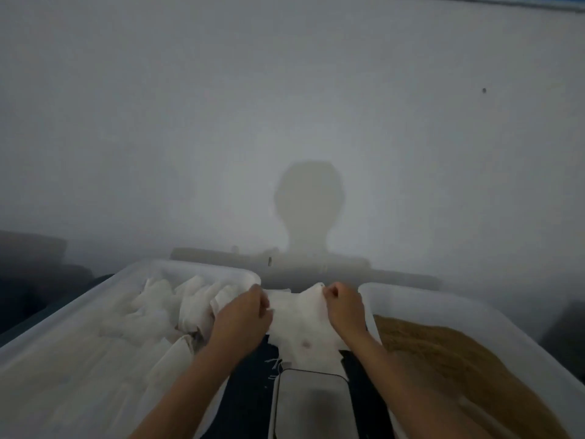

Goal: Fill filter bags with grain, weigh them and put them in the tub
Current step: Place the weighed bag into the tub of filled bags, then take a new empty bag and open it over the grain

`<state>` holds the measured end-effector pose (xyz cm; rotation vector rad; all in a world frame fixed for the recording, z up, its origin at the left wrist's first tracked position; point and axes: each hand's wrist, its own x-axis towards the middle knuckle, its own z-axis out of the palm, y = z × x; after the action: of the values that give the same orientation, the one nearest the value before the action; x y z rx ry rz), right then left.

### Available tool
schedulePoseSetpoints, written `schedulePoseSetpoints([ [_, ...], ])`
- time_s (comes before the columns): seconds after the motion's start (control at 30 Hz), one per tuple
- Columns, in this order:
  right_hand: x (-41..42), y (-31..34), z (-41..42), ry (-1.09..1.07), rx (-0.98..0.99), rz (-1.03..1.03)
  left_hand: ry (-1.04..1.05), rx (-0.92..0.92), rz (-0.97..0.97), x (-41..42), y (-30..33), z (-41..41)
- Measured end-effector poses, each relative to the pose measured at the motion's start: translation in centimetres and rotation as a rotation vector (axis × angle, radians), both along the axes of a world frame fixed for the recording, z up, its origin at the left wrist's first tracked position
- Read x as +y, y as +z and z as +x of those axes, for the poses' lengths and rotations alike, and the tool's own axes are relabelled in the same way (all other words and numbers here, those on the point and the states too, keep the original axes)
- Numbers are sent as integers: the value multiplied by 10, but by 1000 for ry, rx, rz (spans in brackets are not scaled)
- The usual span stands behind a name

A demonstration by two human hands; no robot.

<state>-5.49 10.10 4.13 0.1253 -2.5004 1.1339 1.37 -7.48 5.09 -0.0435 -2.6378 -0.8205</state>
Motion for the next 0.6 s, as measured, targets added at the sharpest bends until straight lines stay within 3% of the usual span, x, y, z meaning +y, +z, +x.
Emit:
schedulePoseSetpoints([
  [0.17,55,40,22,73,-1,-258,-310,71,232,73,19,0],
  [0.33,114,42,59,87,-81,-411,-482,-10,432,145,15,-4],
  [0.6,175,18,106,163,-220,-370,-625,-215,516,219,-19,2],
])
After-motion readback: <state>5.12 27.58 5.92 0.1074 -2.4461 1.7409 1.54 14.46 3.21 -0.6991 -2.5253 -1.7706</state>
